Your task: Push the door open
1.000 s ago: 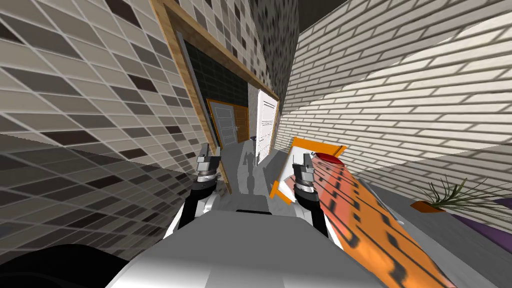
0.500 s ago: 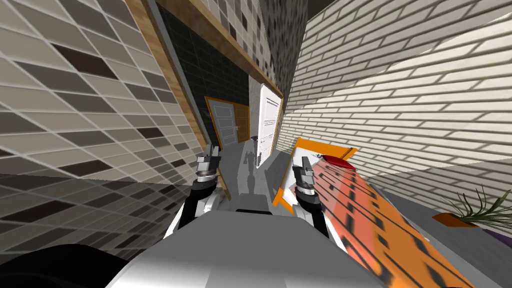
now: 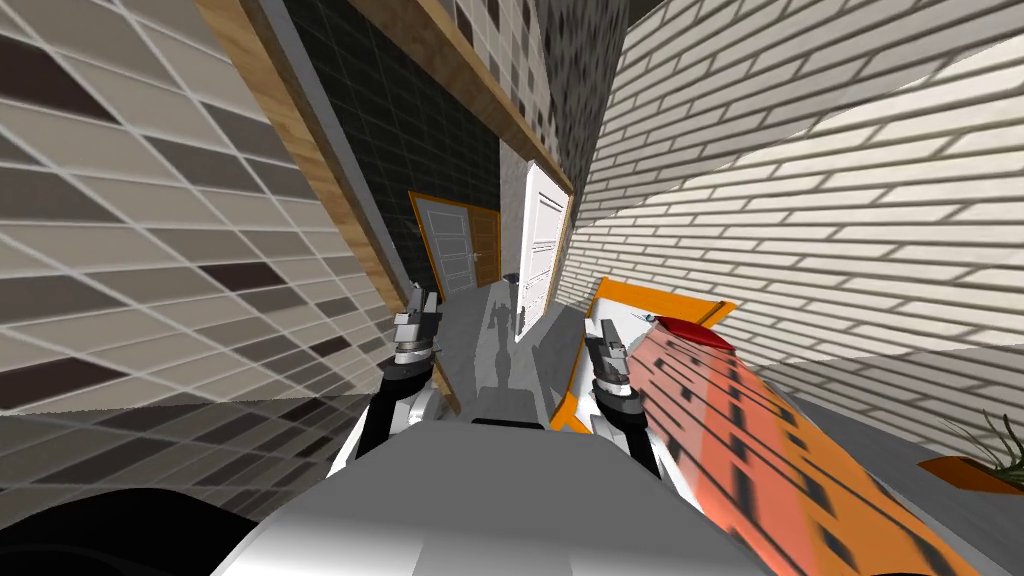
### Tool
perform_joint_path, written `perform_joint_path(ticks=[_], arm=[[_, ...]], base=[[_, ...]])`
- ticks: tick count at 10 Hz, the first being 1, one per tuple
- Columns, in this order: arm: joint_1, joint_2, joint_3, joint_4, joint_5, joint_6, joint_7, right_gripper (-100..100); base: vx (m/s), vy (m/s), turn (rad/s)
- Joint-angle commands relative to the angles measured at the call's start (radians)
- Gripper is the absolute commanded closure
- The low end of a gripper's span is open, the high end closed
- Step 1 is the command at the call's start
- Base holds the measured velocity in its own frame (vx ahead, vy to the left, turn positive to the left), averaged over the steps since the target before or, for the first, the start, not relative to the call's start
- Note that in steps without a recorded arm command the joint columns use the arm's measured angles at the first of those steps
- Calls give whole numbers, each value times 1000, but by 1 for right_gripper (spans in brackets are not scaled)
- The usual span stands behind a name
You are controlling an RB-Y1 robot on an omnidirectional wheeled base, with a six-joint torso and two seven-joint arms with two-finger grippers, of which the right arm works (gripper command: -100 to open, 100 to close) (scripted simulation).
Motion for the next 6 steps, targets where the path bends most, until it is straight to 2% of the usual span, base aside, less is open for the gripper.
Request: perform_joint_path(ticks=[1, 6], arm=[[3, -4, -14, 20, 26, -25, -31, -100], [21, -17, -61, 80, 114, -104, -130, -100]], base=[[176, 54, 22], [192, 37, 32]])
